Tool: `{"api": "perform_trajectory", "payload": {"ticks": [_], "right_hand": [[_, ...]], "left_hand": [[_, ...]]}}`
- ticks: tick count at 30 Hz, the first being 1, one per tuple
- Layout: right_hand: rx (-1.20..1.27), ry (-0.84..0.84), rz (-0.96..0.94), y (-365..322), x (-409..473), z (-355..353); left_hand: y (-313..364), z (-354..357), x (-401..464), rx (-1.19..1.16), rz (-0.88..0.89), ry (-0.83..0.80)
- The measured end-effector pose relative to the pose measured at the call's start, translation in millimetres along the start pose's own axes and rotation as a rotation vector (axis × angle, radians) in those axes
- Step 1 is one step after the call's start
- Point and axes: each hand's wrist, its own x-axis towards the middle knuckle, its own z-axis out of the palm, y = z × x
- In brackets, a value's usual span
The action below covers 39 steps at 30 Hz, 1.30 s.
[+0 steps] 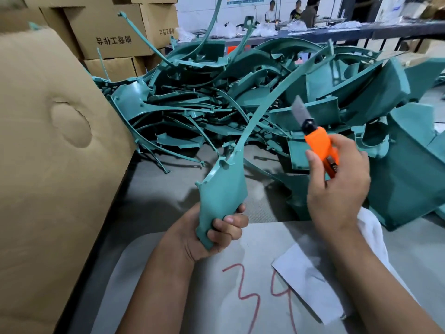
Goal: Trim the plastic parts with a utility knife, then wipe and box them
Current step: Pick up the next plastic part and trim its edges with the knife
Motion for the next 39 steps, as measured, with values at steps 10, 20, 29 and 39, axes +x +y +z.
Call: {"api": "perform_trajectory", "payload": {"ticks": [10,20,29,39], "right_hand": [[0.764,-0.346,0.352,-25,-4,-2],[0.937,0.06,0.877,-17,9,2],[0.81,-0.195,0.881,-22,-1,10],[-0.022,-0.546,0.143,-30,-28,19]], "left_hand": [[-7,7,0,0.459,0.193,0.308],[4,0,-13,0.876,0.456,-0.092],[-33,19,35,0.672,1.111,0.481],[2,3,20,0.187,1.215,0.549]]}}
